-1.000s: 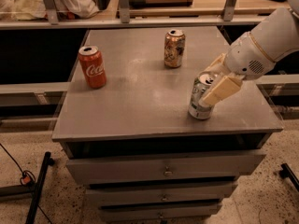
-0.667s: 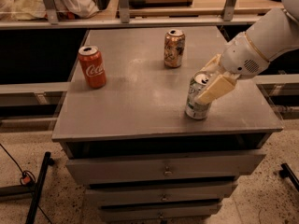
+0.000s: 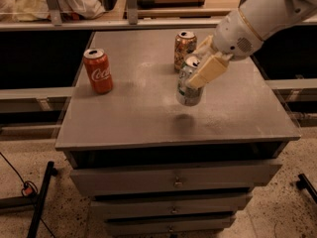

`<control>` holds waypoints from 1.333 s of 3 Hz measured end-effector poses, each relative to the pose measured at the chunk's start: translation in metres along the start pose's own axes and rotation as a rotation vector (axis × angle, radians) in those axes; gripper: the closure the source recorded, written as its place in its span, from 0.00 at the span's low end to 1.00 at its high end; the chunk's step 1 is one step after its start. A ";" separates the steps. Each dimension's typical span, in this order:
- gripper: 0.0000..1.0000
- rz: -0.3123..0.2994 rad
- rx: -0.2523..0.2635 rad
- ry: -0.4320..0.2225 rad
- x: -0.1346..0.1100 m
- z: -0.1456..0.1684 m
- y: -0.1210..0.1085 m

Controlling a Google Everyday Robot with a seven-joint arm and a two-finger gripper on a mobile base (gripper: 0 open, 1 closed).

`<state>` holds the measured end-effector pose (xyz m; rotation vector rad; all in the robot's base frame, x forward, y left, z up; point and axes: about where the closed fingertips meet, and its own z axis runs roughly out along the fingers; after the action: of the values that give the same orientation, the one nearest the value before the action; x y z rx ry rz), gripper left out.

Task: Move 7up can near coke can

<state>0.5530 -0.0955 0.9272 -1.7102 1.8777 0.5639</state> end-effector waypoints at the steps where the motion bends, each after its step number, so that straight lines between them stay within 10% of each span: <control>1: 1.00 -0.070 -0.003 0.009 -0.047 0.014 -0.011; 2: 1.00 -0.114 -0.016 0.040 -0.083 0.042 -0.017; 4: 0.60 -0.124 -0.093 0.065 -0.117 0.105 -0.020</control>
Offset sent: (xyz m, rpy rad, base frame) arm 0.0402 0.1406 0.0193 -0.1023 -0.0658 0.1412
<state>0.5905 0.0584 0.9215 -1.9115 1.7994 0.5596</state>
